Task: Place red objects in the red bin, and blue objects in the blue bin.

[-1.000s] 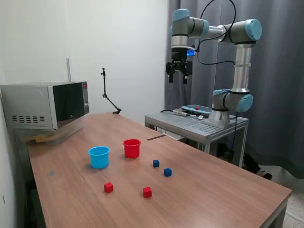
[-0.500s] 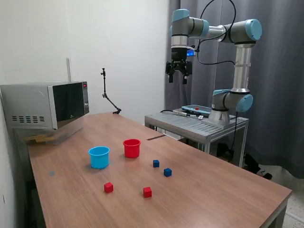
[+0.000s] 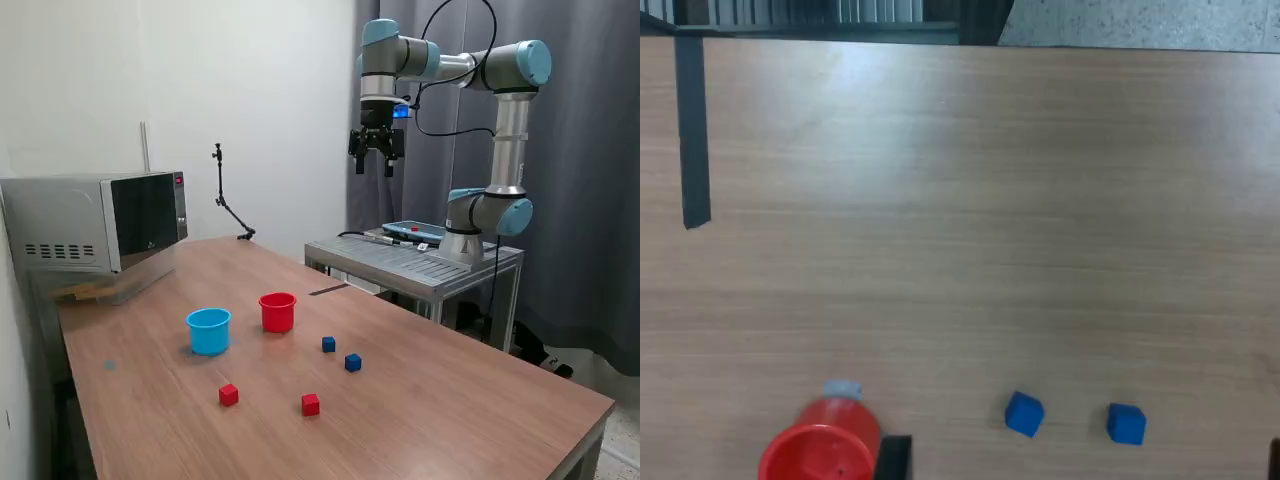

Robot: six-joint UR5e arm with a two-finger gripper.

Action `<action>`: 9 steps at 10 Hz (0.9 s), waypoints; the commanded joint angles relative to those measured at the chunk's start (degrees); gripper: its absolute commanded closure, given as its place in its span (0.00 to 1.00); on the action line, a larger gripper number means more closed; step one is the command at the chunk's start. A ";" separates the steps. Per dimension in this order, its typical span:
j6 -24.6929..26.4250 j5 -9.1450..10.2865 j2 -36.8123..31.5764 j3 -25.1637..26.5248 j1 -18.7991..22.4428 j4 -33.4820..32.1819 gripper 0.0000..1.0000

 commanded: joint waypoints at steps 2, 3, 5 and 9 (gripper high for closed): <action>0.04 0.00 -0.03 0.06 0.00 0.00 0.00; 0.04 0.09 0.23 -0.11 0.00 -0.09 0.00; 0.13 0.87 2.07 -0.90 0.00 -0.26 0.00; 5.04 6.33 9.35 -1.52 0.26 -6.76 0.00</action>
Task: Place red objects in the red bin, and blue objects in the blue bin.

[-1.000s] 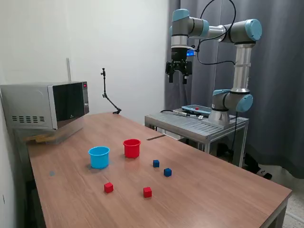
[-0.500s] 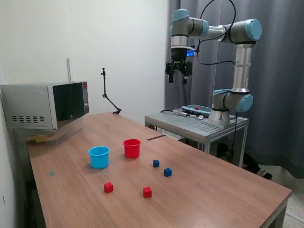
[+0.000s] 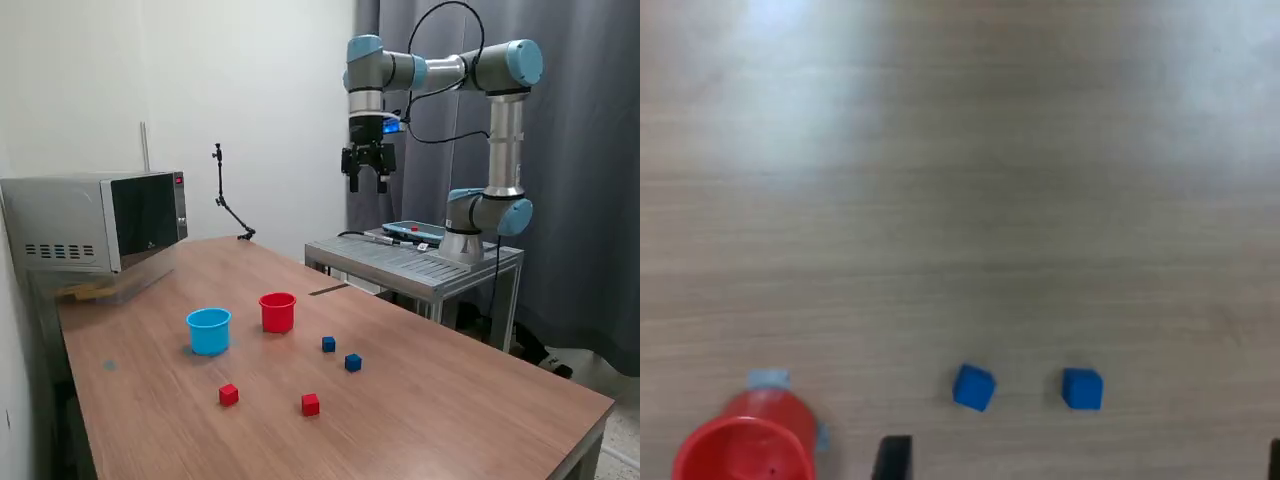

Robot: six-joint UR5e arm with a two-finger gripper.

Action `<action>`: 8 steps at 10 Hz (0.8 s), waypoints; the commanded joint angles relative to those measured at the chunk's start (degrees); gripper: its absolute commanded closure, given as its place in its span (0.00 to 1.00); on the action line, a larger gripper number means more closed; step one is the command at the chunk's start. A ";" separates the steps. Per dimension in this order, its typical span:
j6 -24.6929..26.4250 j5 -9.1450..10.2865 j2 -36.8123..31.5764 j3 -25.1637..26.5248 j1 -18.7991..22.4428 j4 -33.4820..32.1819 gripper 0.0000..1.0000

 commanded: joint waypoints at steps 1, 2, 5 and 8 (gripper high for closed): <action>2.88 0.82 4.41 -1.04 0.26 -3.09 0.00; 7.42 0.82 6.34 -1.30 0.87 -6.14 0.00; 11.15 0.82 11.53 -0.34 3.95 -8.44 0.00; 18.26 0.73 15.57 -1.57 5.88 -13.38 0.00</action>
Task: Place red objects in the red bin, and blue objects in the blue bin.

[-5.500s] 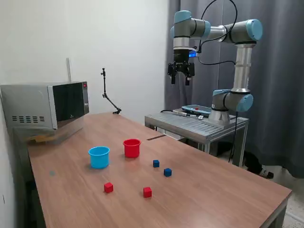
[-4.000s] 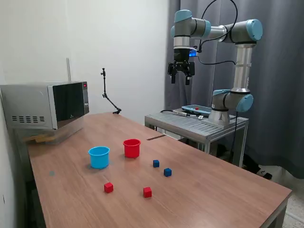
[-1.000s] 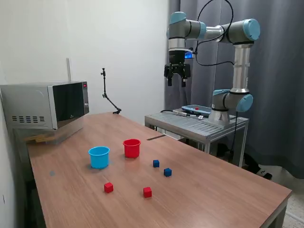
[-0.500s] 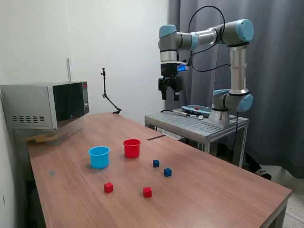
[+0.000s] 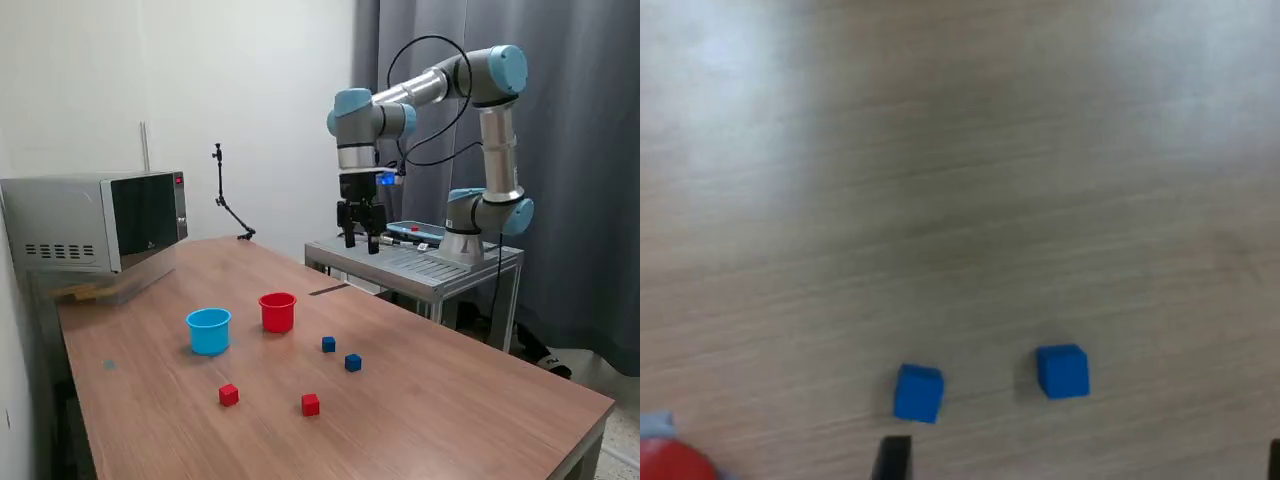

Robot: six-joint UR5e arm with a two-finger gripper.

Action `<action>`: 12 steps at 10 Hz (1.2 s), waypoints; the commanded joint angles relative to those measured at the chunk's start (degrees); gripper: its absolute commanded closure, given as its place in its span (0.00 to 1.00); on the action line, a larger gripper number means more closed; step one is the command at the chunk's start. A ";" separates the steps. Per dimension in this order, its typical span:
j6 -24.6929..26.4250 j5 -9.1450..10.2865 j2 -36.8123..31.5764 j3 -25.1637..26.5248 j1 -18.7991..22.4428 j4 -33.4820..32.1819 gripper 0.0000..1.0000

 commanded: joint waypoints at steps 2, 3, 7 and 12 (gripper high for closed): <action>3.79 -0.06 3.28 0.11 0.71 -4.75 0.00; 6.31 0.02 3.89 0.29 0.71 -6.34 0.00; 9.41 0.11 6.97 0.81 0.71 -8.11 0.00; -0.21 5.09 12.77 2.93 0.18 -12.58 0.00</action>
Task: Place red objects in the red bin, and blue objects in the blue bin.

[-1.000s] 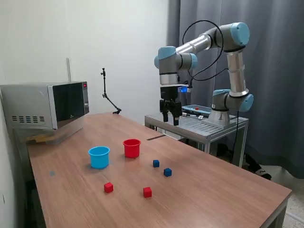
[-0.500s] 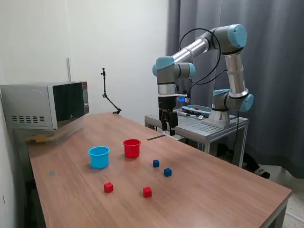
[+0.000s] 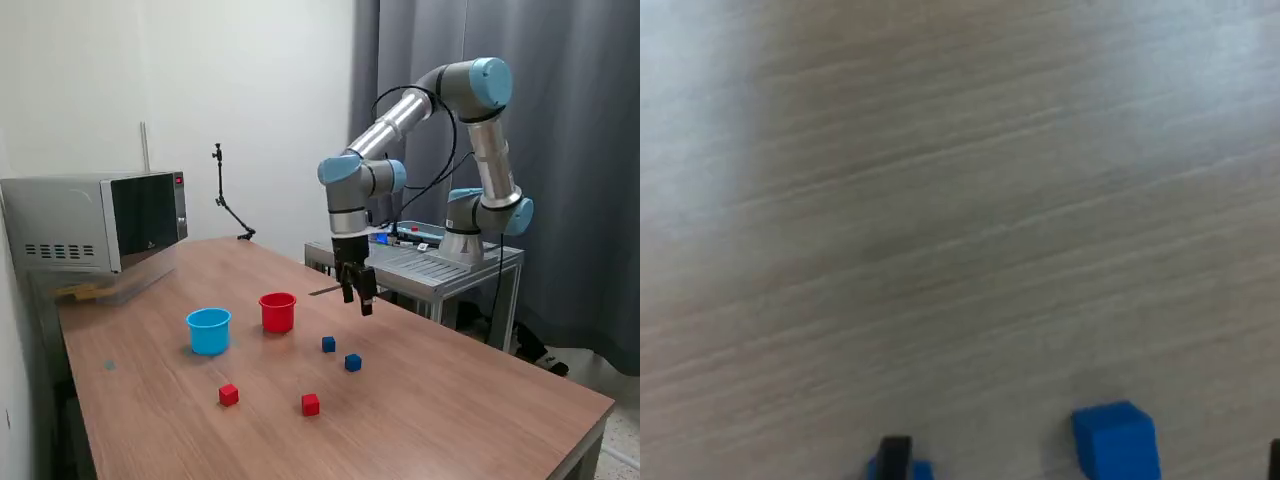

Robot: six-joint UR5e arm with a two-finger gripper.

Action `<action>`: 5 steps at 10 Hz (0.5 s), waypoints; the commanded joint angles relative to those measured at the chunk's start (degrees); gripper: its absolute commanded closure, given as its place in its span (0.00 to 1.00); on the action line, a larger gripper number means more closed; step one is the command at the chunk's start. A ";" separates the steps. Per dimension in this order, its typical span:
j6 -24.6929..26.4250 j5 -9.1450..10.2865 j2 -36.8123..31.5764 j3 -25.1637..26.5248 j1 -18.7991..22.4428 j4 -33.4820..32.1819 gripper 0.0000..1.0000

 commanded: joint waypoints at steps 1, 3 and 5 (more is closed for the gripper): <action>-8.16 3.90 2.18 0.01 -0.37 -1.82 0.00; -8.82 3.82 3.06 -0.08 -2.12 -2.35 0.00; -8.73 3.47 3.76 0.00 -3.09 -3.05 0.00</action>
